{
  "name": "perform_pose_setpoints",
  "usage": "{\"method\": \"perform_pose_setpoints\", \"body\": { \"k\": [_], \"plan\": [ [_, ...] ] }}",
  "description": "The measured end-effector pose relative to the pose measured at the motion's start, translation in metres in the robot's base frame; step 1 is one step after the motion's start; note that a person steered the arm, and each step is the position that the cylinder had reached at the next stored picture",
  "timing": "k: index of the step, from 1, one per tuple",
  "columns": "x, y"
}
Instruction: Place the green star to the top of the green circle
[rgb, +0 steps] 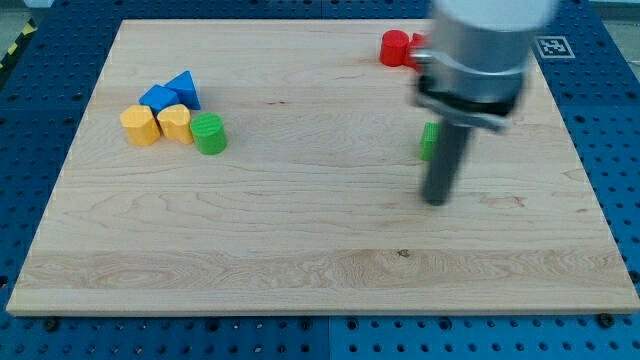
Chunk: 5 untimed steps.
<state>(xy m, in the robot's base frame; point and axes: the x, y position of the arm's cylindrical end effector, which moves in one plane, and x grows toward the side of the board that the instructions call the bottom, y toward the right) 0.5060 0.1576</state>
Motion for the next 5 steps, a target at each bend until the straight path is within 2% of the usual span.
{"method": "perform_pose_setpoints", "body": {
  "k": [1,2,3,5],
  "plan": [
    [-0.021,0.094],
    [-0.027,0.105],
    [-0.044,0.094],
    [-0.049,0.029]
  ]
}}
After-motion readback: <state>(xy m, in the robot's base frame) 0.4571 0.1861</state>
